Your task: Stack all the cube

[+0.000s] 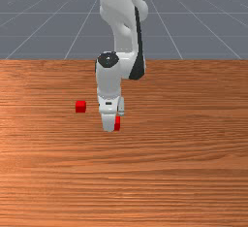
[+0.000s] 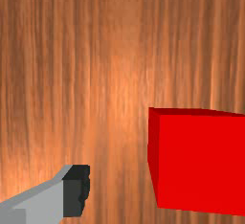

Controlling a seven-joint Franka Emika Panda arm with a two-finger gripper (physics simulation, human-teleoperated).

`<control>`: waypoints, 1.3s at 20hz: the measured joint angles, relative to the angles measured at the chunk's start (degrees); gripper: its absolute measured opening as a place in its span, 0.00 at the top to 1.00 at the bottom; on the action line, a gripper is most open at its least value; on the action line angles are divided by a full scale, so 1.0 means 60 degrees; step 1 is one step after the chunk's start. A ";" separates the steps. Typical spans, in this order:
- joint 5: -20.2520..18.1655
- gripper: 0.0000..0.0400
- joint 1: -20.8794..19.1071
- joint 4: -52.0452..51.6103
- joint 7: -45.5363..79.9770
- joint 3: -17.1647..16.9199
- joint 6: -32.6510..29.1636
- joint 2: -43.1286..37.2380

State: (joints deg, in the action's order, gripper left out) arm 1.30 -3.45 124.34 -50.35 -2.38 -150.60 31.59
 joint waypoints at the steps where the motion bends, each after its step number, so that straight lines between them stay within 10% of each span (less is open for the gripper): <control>1: -0.0003 0.00 -0.0002 -0.0050 0.0002 0.0003 -0.0089 0.0146; 7: -0.0010 0.29 -0.0007 -0.0160 -0.0032 0.0022 -0.0750 0.0423; 9: -0.0138 0.53 -0.0174 -0.0197 -0.0199 0.0173 -0.0804 0.0460; 26: -0.0090 0.53 -0.0087 0.0555 -0.0115 0.0084 -0.1018 -0.0760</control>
State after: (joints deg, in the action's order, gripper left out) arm 0.76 -3.97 127.67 -51.04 -1.87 -156.71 27.03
